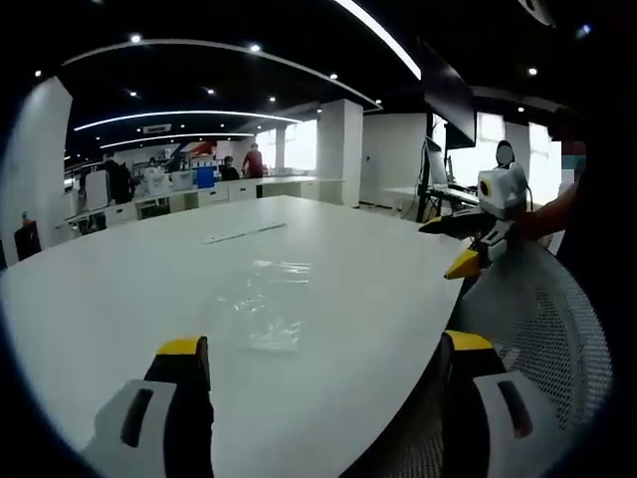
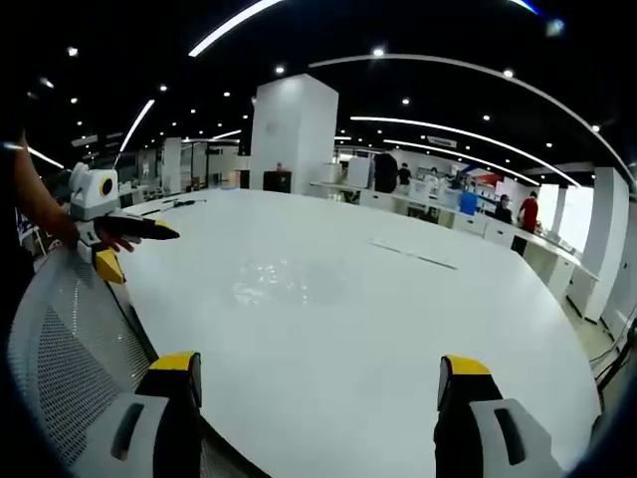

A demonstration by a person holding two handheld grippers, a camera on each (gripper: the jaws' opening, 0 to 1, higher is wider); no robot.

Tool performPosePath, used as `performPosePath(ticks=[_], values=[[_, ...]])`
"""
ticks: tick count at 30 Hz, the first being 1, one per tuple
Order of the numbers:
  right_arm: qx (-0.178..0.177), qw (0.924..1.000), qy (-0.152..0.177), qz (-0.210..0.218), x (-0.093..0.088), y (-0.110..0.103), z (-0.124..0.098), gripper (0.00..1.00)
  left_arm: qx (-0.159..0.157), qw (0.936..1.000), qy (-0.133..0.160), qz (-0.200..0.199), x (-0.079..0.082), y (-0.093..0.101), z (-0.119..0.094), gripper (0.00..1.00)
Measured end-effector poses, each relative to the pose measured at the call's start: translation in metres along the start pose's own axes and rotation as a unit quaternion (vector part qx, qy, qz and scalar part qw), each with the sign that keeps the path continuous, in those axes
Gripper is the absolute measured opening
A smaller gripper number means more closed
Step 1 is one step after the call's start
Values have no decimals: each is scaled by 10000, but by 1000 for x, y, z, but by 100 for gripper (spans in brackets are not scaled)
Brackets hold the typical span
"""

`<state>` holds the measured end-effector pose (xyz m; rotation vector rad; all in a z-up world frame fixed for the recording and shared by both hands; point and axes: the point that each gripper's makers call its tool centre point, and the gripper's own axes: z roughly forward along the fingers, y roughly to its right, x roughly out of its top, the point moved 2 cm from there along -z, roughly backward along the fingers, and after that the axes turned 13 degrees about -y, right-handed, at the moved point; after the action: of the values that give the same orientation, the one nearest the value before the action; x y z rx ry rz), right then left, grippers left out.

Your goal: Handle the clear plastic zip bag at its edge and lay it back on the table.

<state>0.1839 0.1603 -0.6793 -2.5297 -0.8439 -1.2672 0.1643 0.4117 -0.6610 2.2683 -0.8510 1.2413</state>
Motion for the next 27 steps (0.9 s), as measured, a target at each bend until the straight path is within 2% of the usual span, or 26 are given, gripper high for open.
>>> performPosePath(ticks=[16, 27], values=[[0, 10000, 8, -15, 1, -1, -1, 100, -12, 10000, -32, -1, -7, -5, 1, 96], [1, 10000, 0, -48, 1, -1, -1, 100, -1, 10000, -12, 14, -2, -1, 1, 96]])
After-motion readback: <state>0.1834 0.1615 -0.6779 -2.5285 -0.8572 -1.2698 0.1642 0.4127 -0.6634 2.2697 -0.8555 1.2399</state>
